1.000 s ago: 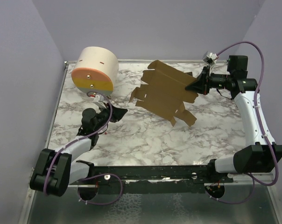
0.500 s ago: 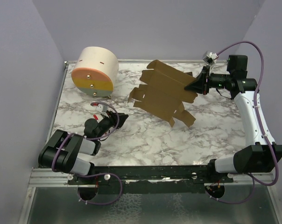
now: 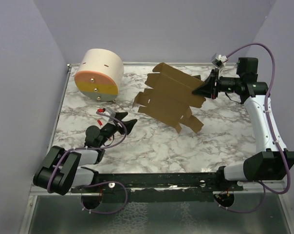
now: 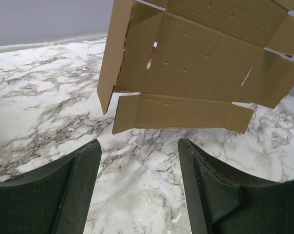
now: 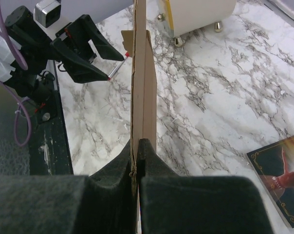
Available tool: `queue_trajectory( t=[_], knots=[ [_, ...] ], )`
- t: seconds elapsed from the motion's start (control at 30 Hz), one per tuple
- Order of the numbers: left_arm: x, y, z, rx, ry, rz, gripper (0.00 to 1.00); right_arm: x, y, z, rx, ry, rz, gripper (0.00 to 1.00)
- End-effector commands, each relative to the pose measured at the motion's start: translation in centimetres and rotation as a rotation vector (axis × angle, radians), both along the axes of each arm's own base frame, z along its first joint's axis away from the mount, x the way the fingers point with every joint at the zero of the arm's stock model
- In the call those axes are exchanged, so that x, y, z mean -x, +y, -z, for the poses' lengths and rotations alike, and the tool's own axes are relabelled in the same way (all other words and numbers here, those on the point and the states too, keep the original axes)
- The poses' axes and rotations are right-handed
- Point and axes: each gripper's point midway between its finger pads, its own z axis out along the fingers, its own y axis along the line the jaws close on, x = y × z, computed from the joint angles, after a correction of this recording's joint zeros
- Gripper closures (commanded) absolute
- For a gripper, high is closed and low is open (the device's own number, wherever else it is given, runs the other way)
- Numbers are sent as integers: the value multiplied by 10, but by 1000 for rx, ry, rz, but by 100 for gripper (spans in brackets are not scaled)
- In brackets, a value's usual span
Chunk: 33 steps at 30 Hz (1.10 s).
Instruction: Fold the paper box
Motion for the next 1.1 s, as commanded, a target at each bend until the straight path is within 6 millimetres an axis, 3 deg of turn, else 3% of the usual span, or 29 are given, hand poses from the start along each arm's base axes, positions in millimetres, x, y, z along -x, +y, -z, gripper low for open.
queue_trajectory(
  t=[0.0,0.43,0.77,0.87,1.07],
  knots=[
    [-2,1,8,-118,-46,-19,32,6,2,-21,-26,-63,-30,99],
    [-17,-9,0,-195,-227,14,32,13,4,-29,-41,-76,-50,99],
    [-26,-17,-5,-175,-268,34,33,19,5,-37,-50,-90,-63,99],
    [-25,-21,-4,-168,-263,63,37,20,5,-37,-53,-89,-66,99],
    [-29,-26,-6,-139,-238,80,55,20,6,-37,-56,-88,-71,99]
  ],
)
